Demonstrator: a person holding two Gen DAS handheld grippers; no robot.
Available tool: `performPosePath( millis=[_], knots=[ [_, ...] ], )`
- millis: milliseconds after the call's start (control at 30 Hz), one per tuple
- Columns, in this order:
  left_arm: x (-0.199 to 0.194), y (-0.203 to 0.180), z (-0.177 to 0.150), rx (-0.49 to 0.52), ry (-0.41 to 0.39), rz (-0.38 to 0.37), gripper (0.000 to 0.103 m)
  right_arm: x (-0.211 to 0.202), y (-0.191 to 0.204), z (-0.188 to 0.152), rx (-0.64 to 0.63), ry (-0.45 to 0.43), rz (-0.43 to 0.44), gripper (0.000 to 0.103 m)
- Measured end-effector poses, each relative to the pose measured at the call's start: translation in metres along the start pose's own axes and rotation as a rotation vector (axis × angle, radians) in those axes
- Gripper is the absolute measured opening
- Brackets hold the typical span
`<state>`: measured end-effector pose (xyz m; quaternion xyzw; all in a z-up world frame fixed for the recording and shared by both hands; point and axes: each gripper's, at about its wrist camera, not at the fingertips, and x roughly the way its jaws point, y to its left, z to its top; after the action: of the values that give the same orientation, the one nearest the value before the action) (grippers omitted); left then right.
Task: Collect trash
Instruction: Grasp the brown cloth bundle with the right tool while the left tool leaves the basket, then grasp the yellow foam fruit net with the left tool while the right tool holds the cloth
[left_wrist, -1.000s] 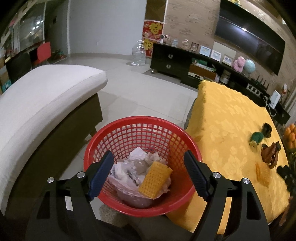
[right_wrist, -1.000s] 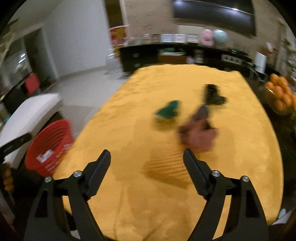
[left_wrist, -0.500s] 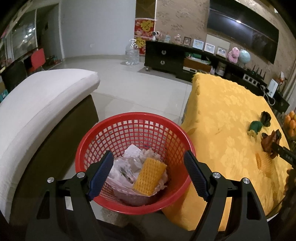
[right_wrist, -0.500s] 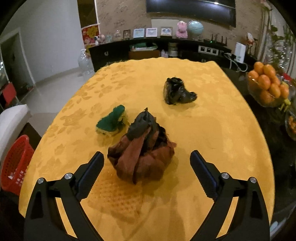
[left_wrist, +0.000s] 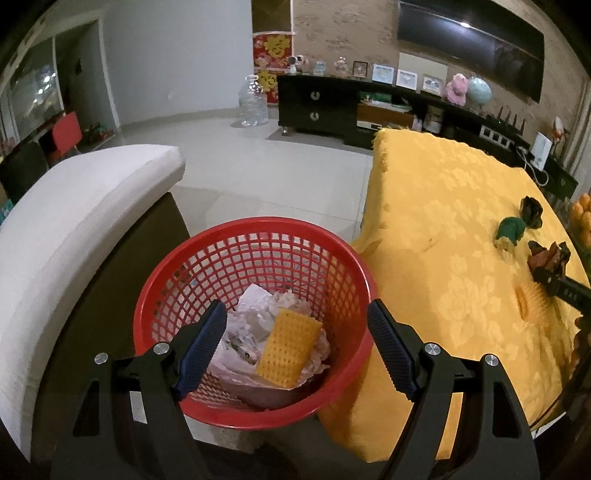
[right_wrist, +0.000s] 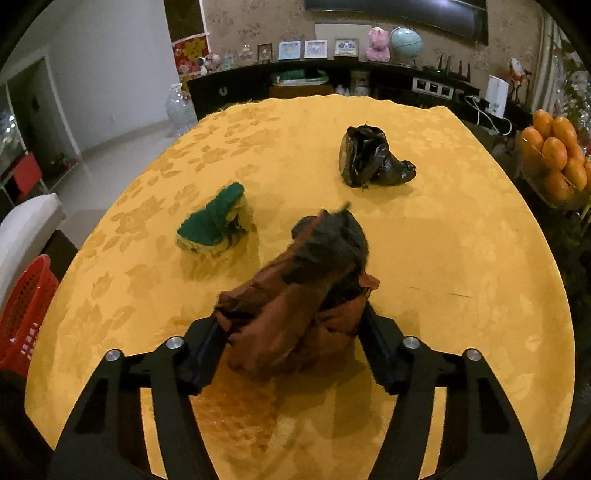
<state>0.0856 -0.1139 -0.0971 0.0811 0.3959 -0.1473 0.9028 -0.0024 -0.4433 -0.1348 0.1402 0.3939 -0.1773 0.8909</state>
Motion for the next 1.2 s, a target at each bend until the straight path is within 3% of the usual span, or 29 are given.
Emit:
performPosePath(
  millis=[233,500,833,1000,1200],
  knots=[
    [-0.001,-0.012,-0.001,0.033,-0.012,-0.007,0.075,-0.031,-0.009,-0.005,0.007,-0.034,-0.023,0.058],
    [-0.007,-0.040,-0.004,0.097,-0.018,-0.071,0.075,-0.072,-0.041,-0.021,0.060,-0.048,-0.095,0.058],
    [-0.007,-0.130,-0.012,0.268,0.039,-0.260,0.082,-0.092,-0.076,-0.051,0.169,-0.027,-0.143,0.058],
    [-0.001,-0.190,-0.012,0.367,0.058,-0.311,0.082,-0.091,-0.077,-0.052,0.165,-0.037,-0.153,0.058],
    [0.012,-0.238,-0.004,0.396,0.093,-0.350,0.082,-0.084,-0.087,-0.054,0.197,-0.018,-0.138,0.058]
  ],
)
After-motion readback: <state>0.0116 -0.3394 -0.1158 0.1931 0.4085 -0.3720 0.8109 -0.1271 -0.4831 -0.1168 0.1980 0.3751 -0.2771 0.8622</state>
